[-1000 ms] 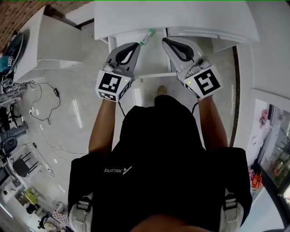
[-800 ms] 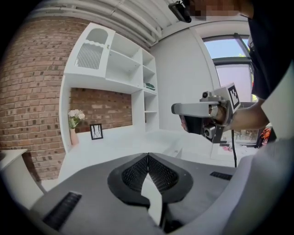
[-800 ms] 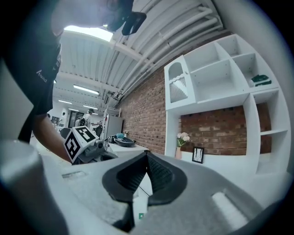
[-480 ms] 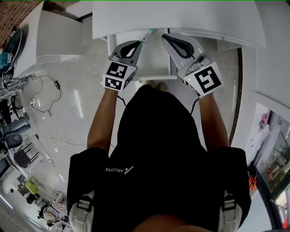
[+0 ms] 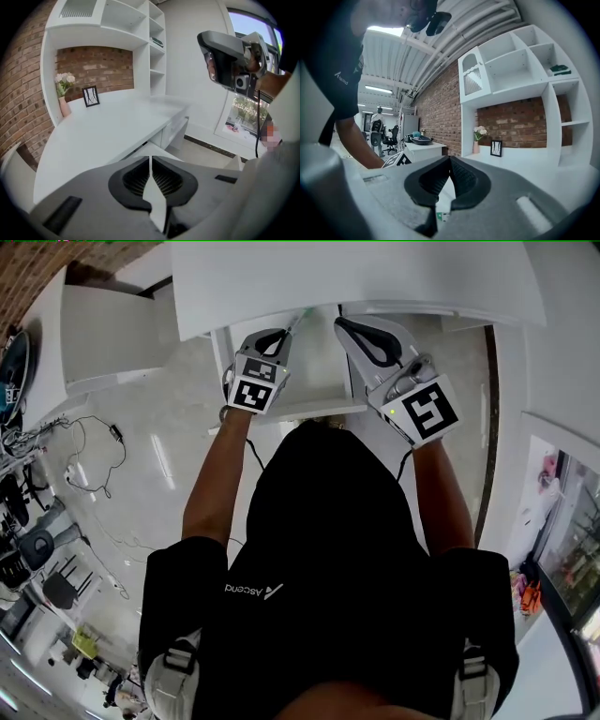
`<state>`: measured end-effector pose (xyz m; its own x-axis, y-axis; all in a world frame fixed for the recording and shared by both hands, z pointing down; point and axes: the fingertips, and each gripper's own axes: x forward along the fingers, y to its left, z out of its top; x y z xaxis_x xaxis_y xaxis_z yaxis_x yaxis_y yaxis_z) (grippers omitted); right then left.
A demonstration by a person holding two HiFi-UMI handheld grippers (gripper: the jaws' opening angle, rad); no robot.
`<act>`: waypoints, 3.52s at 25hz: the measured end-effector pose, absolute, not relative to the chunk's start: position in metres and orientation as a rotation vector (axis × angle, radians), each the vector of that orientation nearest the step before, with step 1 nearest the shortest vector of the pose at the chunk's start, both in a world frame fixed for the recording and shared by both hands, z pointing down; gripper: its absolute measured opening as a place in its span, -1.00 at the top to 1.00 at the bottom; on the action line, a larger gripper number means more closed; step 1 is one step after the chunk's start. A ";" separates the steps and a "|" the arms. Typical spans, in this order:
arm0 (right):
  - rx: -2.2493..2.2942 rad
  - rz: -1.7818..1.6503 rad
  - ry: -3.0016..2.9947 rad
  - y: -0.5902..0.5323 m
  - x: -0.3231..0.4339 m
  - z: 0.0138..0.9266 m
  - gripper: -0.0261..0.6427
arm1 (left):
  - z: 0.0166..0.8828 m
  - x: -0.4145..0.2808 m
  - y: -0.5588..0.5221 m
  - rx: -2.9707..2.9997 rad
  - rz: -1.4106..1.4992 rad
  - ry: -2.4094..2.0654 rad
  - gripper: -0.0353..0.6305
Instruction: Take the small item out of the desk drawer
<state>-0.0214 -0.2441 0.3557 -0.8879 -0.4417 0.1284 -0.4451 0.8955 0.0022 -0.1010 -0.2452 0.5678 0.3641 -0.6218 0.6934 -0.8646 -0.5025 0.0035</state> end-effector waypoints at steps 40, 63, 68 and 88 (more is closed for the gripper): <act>0.926 0.367 -2.695 -0.263 0.022 0.447 0.92 | 0.751 -0.114 -0.303 1.977 1.093 -1.208 0.40; 0.881 0.398 -2.773 -0.251 0.018 0.438 0.92 | 0.677 -0.102 -0.252 2.125 1.074 -1.095 0.63; 0.895 0.369 -2.820 -0.248 0.023 0.427 0.92 | 0.635 -0.092 -0.226 2.215 1.038 -1.088 0.63; 0.884 0.177 -2.967 -0.196 0.027 0.344 0.92 | 0.392 -0.060 -0.192 2.505 0.411 -1.397 0.63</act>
